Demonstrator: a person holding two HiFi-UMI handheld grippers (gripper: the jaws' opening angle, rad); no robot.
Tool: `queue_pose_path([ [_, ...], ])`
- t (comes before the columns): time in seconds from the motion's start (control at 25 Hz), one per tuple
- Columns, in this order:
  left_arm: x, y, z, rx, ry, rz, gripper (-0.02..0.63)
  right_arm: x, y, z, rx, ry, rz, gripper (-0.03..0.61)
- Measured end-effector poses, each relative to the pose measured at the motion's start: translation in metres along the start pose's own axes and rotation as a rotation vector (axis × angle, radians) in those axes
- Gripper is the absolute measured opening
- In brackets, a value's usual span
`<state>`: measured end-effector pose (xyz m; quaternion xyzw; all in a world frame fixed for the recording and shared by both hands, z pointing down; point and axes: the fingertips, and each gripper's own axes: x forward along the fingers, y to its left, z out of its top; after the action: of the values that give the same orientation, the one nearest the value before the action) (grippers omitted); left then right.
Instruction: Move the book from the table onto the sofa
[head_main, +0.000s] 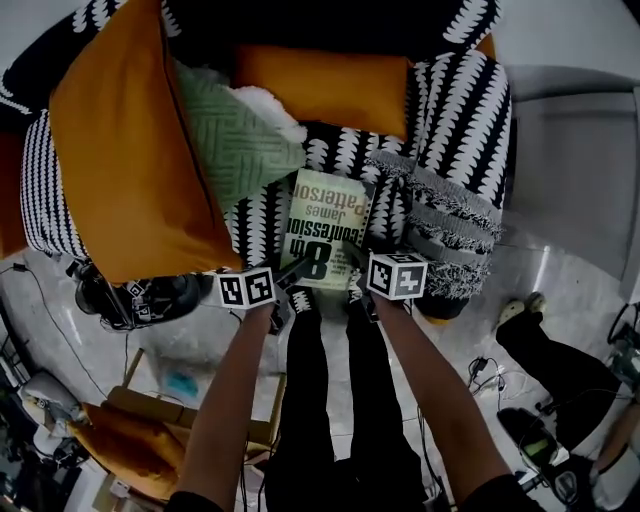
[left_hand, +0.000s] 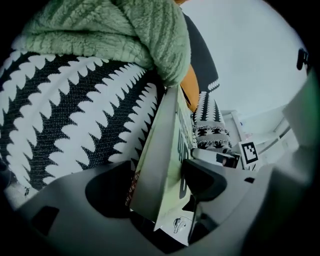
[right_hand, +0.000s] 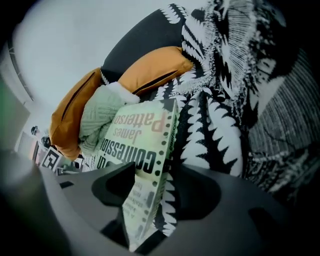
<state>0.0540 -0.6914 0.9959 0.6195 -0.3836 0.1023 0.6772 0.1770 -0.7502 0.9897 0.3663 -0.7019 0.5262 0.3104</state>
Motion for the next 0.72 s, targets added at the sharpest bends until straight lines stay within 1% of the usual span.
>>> queue_pose_path([
  [0.08, -0.005, 0.002, -0.004, 0.030, 0.013, 0.049, 0.328, 0.002, 0.001, 0.001, -0.052, 0.030, -0.022, 0.256],
  [0.16, -0.016, 0.007, -0.009, 0.050, 0.009, 0.093, 0.327, 0.003, 0.003, 0.000, -0.079, 0.049, -0.029, 0.256],
  [0.2, -0.021, 0.009, -0.010, 0.038, -0.007, 0.094, 0.327, 0.003, 0.003, -0.001, -0.081, 0.053, -0.029, 0.256],
  [0.32, -0.031, 0.011, -0.018, -0.045, -0.066, 0.047, 0.325, 0.003, 0.001, -0.006, -0.088, 0.032, -0.028, 0.256],
  [0.36, -0.031, 0.014, -0.021, -0.053, -0.076, 0.046, 0.325, 0.004, -0.001, -0.006, -0.092, 0.014, -0.021, 0.256],
  [0.4, -0.030, 0.017, -0.025, -0.049, -0.076, 0.053, 0.325, 0.005, -0.002, -0.006, -0.094, -0.008, -0.009, 0.240],
  [0.48, -0.025, 0.018, -0.034, -0.032, -0.046, 0.065, 0.325, 0.002, -0.001, -0.004, -0.085, -0.041, 0.014, 0.219],
  [0.6, -0.022, 0.013, -0.044, -0.031, 0.011, 0.063, 0.325, -0.008, 0.007, -0.005, -0.068, -0.045, 0.017, 0.219],
  [0.72, -0.023, 0.014, -0.040, -0.046, 0.014, 0.063, 0.325, -0.012, 0.014, -0.005, -0.051, -0.059, 0.020, 0.219],
])
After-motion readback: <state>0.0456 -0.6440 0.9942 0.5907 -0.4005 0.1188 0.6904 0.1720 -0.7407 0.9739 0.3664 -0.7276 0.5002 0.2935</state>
